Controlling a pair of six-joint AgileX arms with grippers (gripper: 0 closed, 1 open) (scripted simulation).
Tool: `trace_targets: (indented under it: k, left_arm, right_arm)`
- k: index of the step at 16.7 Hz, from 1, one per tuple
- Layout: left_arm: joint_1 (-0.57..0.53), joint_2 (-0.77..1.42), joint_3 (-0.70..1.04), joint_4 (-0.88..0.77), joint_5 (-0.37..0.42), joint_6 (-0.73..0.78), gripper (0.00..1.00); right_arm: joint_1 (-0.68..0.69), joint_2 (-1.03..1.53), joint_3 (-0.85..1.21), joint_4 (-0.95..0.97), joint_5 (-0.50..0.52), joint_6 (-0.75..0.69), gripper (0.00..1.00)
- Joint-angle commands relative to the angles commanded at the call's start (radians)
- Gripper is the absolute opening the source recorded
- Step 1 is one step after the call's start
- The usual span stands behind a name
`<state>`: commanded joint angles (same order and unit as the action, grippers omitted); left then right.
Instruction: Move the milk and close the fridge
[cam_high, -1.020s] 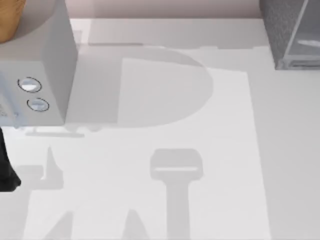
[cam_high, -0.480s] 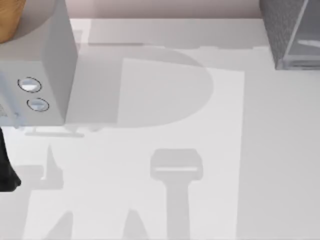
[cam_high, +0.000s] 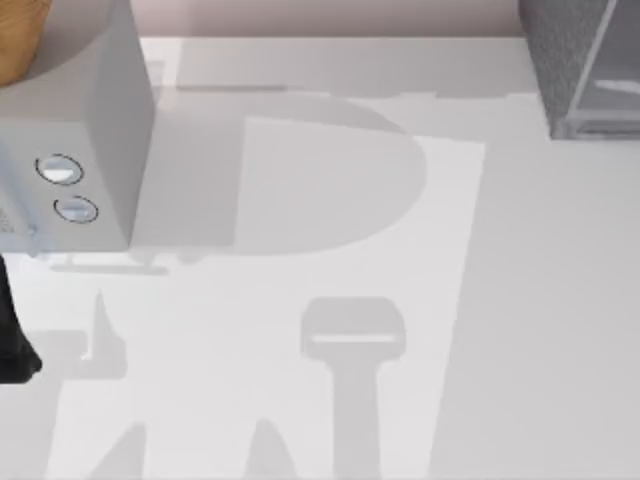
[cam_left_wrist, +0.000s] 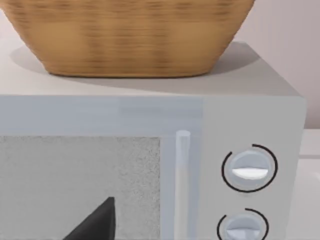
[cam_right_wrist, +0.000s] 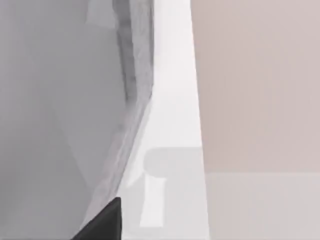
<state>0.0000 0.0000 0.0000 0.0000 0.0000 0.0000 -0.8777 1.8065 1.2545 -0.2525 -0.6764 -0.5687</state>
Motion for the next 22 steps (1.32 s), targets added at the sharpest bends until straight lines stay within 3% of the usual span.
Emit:
trace_targets:
  k: [10, 16, 19, 22]
  left_arm:
    - [0.000, 0.000, 0.000, 0.000, 0.000, 0.000, 1.00]
    - [0.000, 0.000, 0.000, 0.000, 0.000, 0.000, 1.00]
    - [0.000, 0.000, 0.000, 0.000, 0.000, 0.000, 1.00]
    - [0.000, 0.000, 0.000, 0.000, 0.000, 0.000, 1.00]
  right_arm:
    - [0.434, -0.096, -0.134, 0.156, 0.350, 0.283, 1.00]
    - [0.770, -0.154, -0.227, 0.249, 0.588, 0.492, 1.00]
    - [0.850, -0.190, -0.262, 0.299, 0.662, 0.564, 1.00]
    - [0.856, -0.194, -0.265, 0.304, 0.668, 0.570, 1.00]
